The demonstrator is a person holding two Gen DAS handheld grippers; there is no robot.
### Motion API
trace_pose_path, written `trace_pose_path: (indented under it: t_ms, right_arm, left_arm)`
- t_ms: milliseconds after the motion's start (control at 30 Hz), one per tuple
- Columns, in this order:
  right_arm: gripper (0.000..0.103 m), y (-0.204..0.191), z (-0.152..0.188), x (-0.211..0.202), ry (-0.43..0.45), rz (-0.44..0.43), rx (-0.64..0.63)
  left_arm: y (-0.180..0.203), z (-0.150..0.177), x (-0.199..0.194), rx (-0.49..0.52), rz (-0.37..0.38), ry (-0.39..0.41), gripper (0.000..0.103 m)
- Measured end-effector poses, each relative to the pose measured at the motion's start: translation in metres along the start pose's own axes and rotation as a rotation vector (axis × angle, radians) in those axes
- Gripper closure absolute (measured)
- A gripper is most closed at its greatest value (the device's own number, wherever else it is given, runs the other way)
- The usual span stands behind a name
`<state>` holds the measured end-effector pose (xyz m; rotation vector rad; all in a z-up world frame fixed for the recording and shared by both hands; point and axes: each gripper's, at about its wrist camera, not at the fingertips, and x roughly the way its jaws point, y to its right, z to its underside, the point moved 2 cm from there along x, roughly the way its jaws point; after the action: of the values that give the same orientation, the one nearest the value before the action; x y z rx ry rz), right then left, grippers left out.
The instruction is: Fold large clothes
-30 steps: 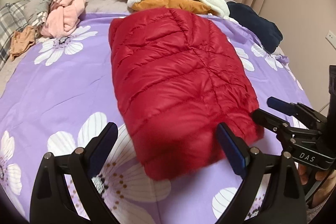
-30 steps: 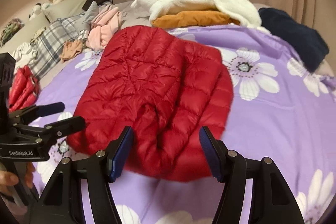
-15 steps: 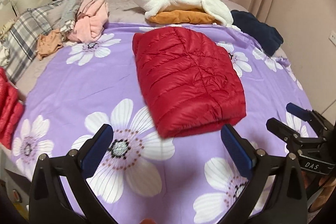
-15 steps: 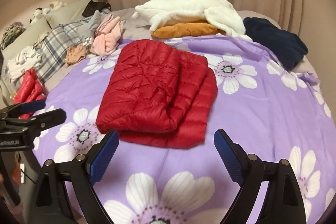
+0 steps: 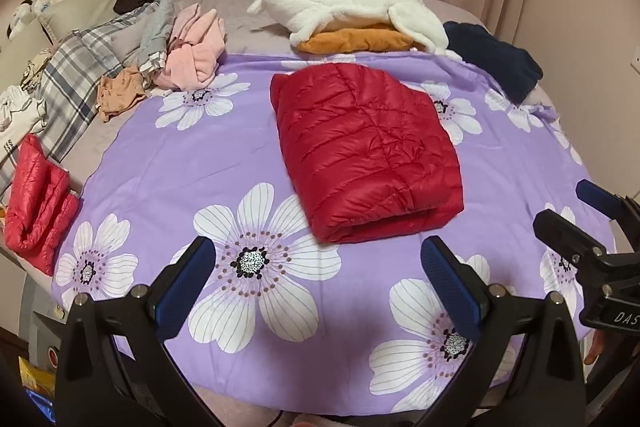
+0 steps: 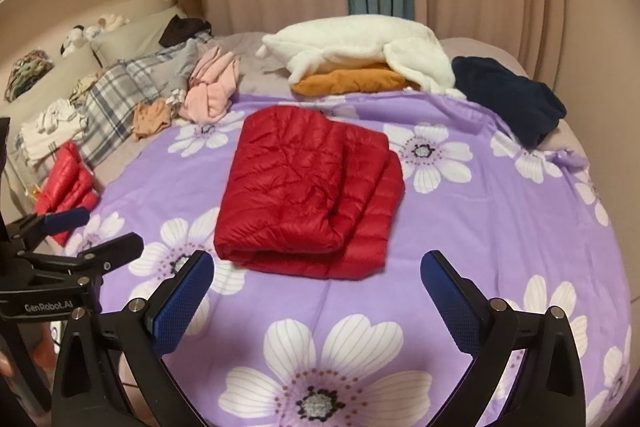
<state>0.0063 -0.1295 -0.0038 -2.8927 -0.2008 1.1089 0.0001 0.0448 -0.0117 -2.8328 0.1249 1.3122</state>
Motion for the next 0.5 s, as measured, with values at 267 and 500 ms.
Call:
trace_pose_path:
  t_ms: [267,500]
  right_arm:
    - [0.001,-0.005,0.0,-0.012,0.014,-0.003,-0.004]
    - [0.001,-0.007,0.0,-0.015,0.014,-0.009,-0.001]
  left_arm:
    - [0.0,0.0,-0.016,-0.008,-0.029,0.025,0.0]
    - [0.001,0.001,-0.021,0.0,-0.033,0.028,0.0]
